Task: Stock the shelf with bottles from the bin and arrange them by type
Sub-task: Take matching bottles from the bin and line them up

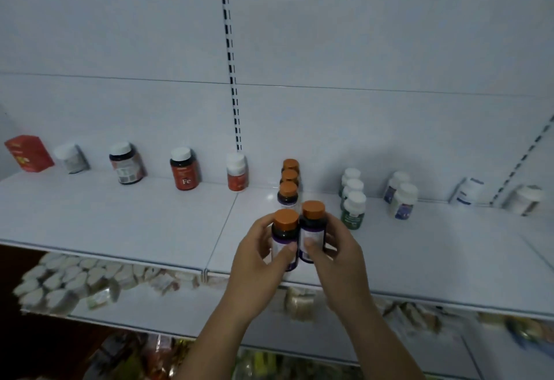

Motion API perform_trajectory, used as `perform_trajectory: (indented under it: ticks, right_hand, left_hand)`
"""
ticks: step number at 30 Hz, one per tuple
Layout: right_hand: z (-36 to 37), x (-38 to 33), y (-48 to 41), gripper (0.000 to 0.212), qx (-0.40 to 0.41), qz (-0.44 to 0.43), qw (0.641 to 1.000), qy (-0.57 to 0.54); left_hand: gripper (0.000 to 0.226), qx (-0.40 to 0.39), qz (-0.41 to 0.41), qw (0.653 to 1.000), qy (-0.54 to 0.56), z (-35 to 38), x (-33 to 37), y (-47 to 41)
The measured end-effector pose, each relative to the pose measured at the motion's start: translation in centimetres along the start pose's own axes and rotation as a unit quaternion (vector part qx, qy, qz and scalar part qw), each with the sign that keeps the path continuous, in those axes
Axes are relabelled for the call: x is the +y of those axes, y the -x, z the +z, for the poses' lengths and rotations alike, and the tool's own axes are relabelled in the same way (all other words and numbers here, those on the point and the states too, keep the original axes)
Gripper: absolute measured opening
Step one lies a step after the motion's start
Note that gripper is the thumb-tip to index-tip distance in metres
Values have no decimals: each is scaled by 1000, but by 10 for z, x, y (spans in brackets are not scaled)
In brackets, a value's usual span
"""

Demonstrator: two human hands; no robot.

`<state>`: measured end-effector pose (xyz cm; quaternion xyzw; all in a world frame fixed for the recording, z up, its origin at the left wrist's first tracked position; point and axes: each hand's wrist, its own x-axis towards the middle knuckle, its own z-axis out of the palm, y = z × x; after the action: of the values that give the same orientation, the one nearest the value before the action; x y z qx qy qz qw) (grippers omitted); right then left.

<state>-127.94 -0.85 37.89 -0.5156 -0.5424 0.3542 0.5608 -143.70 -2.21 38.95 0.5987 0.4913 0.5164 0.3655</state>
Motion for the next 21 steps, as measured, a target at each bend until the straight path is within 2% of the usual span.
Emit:
perform_trajectory:
  ticks: [5, 9, 13, 16, 21]
  right_hand:
    - [-5, 23, -28, 46, 17, 30, 999, -17]
    - [-2, 39, -44, 40, -6, 69, 998, -9]
    - [-3, 43, -41, 47, -34, 77, 996, -28]
    - [-5, 41, -38, 50, -54, 65, 996, -33]
    - [9, 52, -55, 71, -21, 65, 998, -5]
  left_hand:
    - [49, 19, -4, 999, -31, 39, -15, -22]
    - [54, 23, -23, 998, -45, 58, -19, -31]
    - [53, 26, -34, 998, -48, 69, -26, -30]
    - [61, 21, -33, 998, -52, 73, -37, -30]
    - [56, 22, -25, 999, -42, 78, -43, -47]
